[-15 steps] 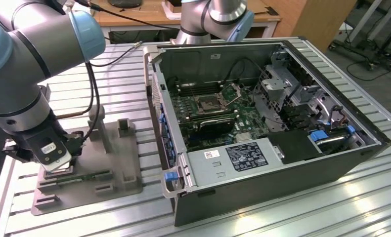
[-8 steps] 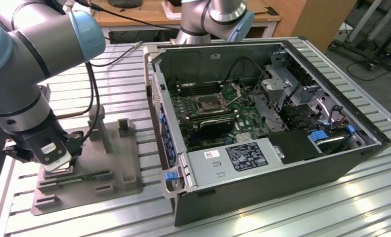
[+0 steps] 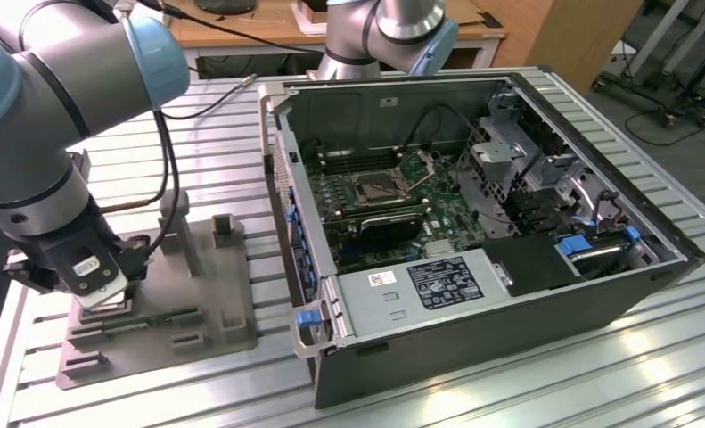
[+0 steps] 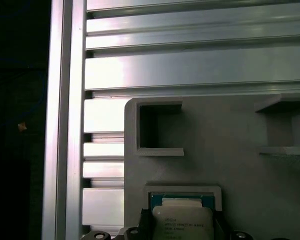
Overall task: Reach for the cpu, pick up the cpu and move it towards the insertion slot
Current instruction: 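Pick up the cpu and move it towards the insertion slot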
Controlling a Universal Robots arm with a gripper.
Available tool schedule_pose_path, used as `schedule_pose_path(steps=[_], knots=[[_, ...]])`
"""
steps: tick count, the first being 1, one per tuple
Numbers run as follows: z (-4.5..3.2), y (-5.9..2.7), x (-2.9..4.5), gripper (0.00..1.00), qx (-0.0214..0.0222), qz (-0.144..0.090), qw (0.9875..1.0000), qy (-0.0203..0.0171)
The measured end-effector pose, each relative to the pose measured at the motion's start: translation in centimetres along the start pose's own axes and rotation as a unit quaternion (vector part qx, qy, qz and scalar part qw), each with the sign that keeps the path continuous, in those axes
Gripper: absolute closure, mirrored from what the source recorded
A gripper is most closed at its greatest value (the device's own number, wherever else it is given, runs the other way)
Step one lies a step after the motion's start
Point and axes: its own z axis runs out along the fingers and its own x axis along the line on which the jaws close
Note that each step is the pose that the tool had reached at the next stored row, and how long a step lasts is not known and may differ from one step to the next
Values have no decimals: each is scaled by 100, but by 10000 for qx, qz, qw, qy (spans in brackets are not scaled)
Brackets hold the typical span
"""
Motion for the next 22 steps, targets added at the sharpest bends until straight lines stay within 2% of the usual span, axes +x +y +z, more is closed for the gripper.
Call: schedule_pose_path(steps=[13, 22], knots=[[-108, 8, 1, 45, 0, 0, 10000, -1], [-118, 8, 2, 45, 1, 0, 10000, 1]])
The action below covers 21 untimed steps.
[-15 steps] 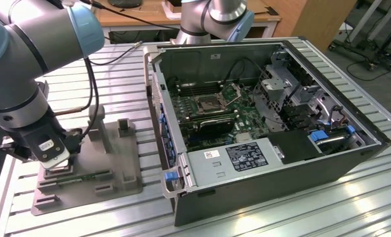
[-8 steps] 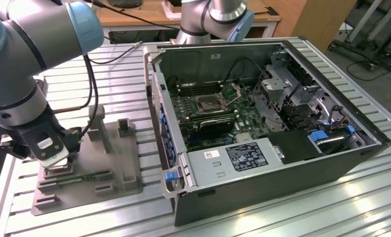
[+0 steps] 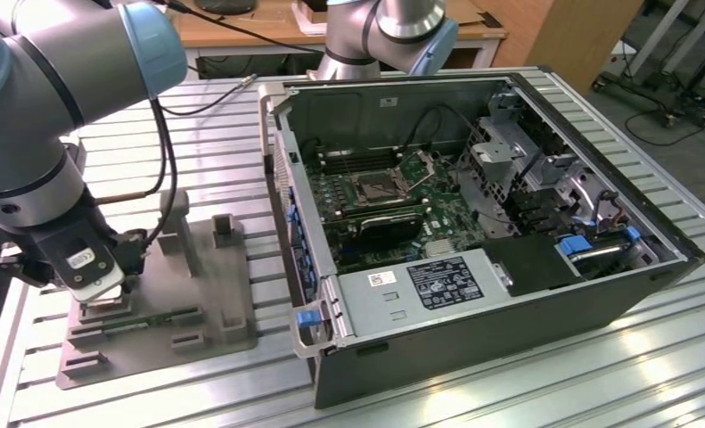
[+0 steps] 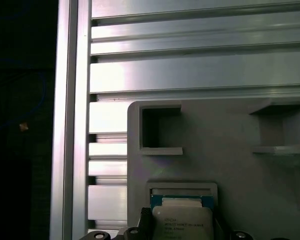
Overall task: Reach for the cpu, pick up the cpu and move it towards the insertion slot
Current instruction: 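Pick up the cpu and move it towards the insertion slot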
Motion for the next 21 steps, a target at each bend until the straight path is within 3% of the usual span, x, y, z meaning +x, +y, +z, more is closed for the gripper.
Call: schedule_pose_path(steps=[21], knots=[[-99, 7, 1, 45, -1, -1, 10000, -3]])
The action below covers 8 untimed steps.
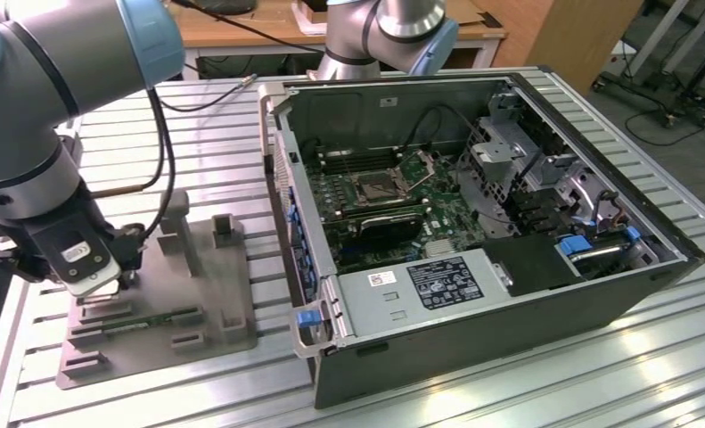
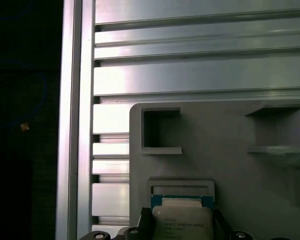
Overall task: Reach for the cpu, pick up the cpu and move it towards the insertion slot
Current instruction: 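Pick up the cpu and move it towards the insertion slot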
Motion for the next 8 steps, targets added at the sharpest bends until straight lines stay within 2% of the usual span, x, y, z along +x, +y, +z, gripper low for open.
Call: schedule_pose_path(steps=[8], knots=[[-48, 4, 2, 45, 0, 0, 10000, -4]])
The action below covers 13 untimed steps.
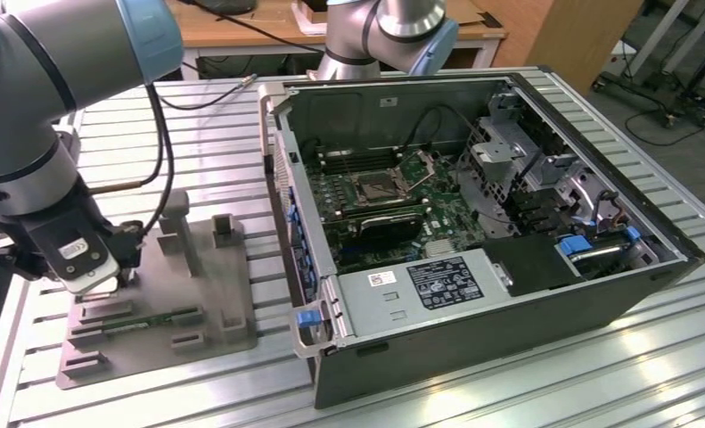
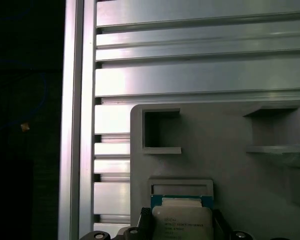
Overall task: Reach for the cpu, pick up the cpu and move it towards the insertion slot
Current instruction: 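Pick up the cpu and move it towards the insertion slot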
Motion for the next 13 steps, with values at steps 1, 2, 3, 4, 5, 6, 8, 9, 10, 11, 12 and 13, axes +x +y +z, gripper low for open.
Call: schedule_pose_path(steps=[1, 2, 3, 4, 5, 6, 8, 9, 10, 11, 12, 13], knots=[[-6, 0, 1, 45, 0, 0, 10000, -1], [-15, 1, 1, 45, 0, 0, 10000, -1], [-23, 1, 1, 45, 0, 0, 10000, -2], [-31, 2, 2, 45, 0, 0, 10000, -3], [-39, 3, 2, 45, 0, 0, 10000, -4], [-48, 3, 2, 45, 0, 0, 10000, -4], [-65, 5, 3, 45, 0, 0, 10000, -6], [-70, 5, 3, 45, -1, -1, 10000, -6], [-77, 5, 3, 45, -1, 0, 10000, -7], [-84, 6, 3, 45, -1, -1, 10000, -7], [-93, 6, 3, 45, 0, -1, 10000, -8], [-101, 7, 3, 45, 0, -1, 10000, -8]])
